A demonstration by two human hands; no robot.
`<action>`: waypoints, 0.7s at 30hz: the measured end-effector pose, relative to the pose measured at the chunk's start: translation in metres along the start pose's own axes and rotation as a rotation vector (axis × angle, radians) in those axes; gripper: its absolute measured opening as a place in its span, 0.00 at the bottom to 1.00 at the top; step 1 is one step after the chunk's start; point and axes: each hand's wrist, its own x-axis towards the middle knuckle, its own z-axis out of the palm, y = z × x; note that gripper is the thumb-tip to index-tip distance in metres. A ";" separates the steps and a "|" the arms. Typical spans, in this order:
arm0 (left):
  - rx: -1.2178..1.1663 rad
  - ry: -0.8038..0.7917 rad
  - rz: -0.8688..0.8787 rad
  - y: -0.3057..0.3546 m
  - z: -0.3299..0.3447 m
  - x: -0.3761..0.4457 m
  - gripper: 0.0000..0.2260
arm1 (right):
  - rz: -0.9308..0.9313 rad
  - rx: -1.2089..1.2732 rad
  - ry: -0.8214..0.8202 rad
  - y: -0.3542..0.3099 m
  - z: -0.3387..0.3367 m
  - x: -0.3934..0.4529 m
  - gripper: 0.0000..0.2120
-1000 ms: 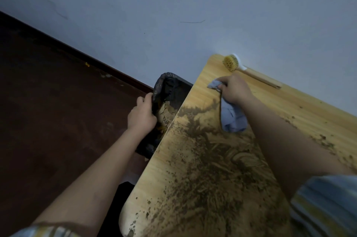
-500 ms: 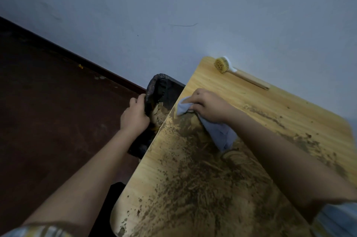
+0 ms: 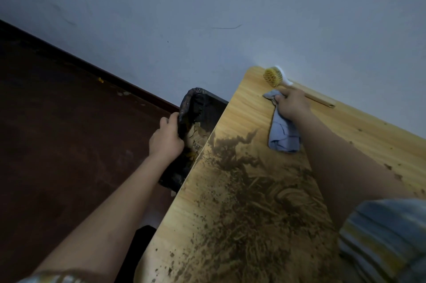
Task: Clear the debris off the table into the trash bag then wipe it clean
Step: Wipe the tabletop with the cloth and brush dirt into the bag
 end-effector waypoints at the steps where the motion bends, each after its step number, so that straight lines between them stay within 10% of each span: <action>1: 0.003 -0.006 -0.001 -0.001 0.001 0.002 0.29 | 0.043 -0.030 -0.009 -0.003 0.005 0.002 0.17; 21: 0.037 -0.021 0.018 -0.005 -0.007 -0.015 0.27 | -0.830 -0.115 -0.455 -0.046 -0.003 -0.103 0.12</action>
